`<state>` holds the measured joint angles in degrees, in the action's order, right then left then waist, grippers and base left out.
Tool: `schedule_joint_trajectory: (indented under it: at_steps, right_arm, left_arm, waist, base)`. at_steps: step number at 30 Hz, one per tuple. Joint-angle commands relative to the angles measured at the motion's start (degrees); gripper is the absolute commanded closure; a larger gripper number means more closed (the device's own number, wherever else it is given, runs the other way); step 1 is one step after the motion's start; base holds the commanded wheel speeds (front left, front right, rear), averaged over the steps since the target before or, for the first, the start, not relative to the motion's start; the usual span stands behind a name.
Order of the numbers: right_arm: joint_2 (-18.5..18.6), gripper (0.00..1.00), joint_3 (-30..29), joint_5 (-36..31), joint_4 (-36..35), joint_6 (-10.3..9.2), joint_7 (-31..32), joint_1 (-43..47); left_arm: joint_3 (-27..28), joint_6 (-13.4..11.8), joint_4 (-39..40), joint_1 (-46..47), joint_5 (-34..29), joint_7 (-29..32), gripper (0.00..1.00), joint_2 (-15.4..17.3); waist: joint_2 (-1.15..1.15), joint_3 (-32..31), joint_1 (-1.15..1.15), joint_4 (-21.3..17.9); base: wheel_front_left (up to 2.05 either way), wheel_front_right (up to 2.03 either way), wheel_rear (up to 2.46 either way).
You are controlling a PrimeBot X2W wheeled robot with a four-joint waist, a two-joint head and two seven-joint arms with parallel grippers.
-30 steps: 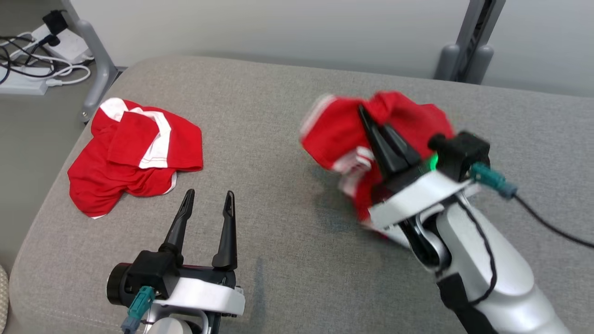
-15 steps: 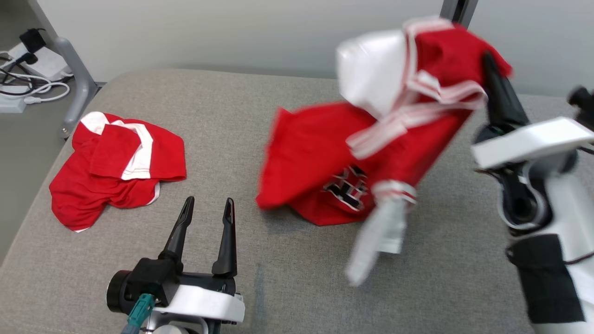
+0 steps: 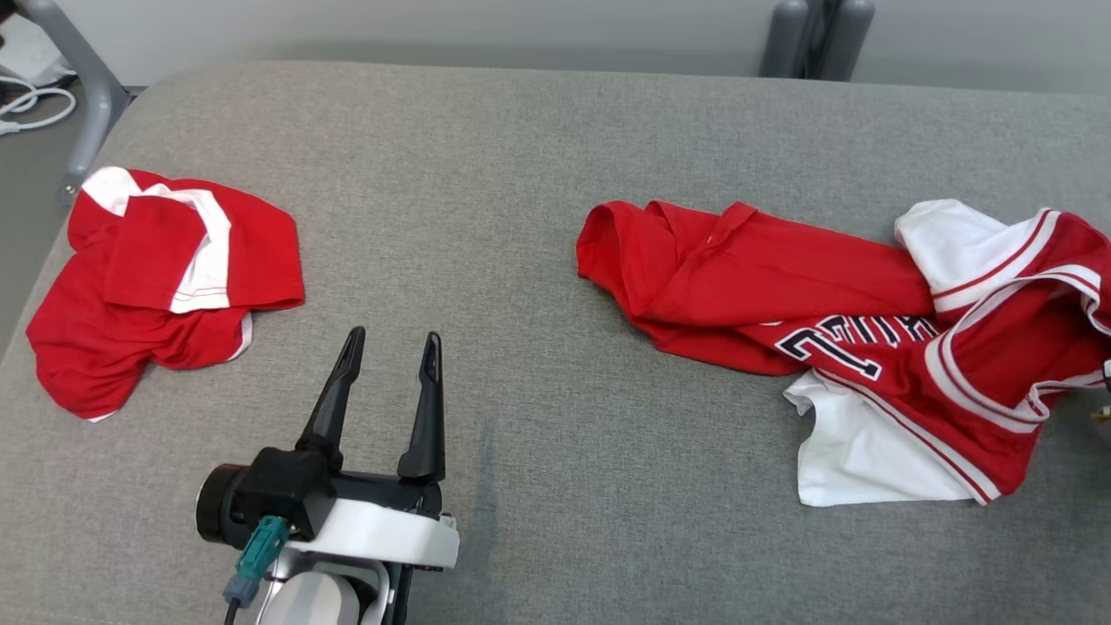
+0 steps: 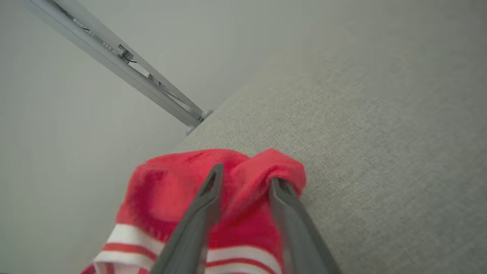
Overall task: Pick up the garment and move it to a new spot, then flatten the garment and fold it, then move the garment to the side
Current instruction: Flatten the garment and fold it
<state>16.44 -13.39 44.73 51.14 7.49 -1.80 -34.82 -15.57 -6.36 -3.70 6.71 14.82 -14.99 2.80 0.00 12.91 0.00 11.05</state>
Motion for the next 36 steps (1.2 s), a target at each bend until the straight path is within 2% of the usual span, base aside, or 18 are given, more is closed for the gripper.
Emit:
schedule_joint_trajectory:
  at_steps: [1,5,8,13,21,25,30,36]
  right_arm:
    - [0.71,0.0,-0.34,-0.62,1.31,0.0,-0.62,-1.53]
    - [0.64,0.0,-0.63,-1.84,6.46,0.0,-1.08,-3.48]
    - [0.82,0.0,2.91,-5.23,5.11,0.0,-3.2,-3.64]
    - [0.03,0.0,9.79,-8.45,-3.48,-0.01,-9.0,0.07]
    - [-3.78,0.0,14.92,-11.28,-19.72,-0.01,-12.45,10.03]
    - [-6.18,0.0,15.98,-15.81,-27.81,-0.01,-12.97,16.06]
    - [-10.56,0.0,14.43,-19.78,-35.76,-0.01,-13.35,23.96]
    - [-12.6,0.0,15.19,-23.79,-38.4,-0.01,-13.47,29.45]
  left_arm:
    - [0.28,0.1,-0.01,1.36,-0.22,-0.22,0.0,0.18]
    - [0.46,0.12,-0.56,1.39,-0.32,-0.23,0.0,0.19]
    - [0.61,0.2,-0.65,0.99,-0.24,-0.23,0.0,0.18]
    - [1.68,-0.08,0.16,-0.4,0.32,-0.22,0.0,0.18]
    - [3.78,-0.48,0.74,-2.8,0.48,-0.23,0.0,0.18]
    - [4.14,-0.98,1.3,-3.18,0.85,-0.22,0.0,0.19]
    - [3.82,-1.19,1.14,-3.79,1.33,-0.22,0.0,0.19]
    - [3.14,-1.31,0.25,-4.11,1.8,-0.22,0.0,0.2]
  waist:
    - [0.0,0.49,0.0,-0.49]
    - [0.0,-0.53,0.0,-1.84]
    - [0.0,-1.99,0.0,-2.64]
    - [0.0,-5.03,0.0,-4.02]
    - [0.0,-9.4,0.0,-6.1]
    - [0.0,-9.89,0.0,-6.51]
    - [0.0,-9.96,0.0,-6.67]
    - [0.0,-9.86,0.0,-7.22]
  base:
    - [0.0,0.0,0.0]
    - [0.0,0.0,0.0]
    - [0.0,0.0,0.0]
    - [0.0,0.0,0.0]
    - [0.0,0.0,0.0]
    - [0.0,0.0,0.0]
    - [0.0,0.0,0.0]
    - [0.0,0.0,0.0]
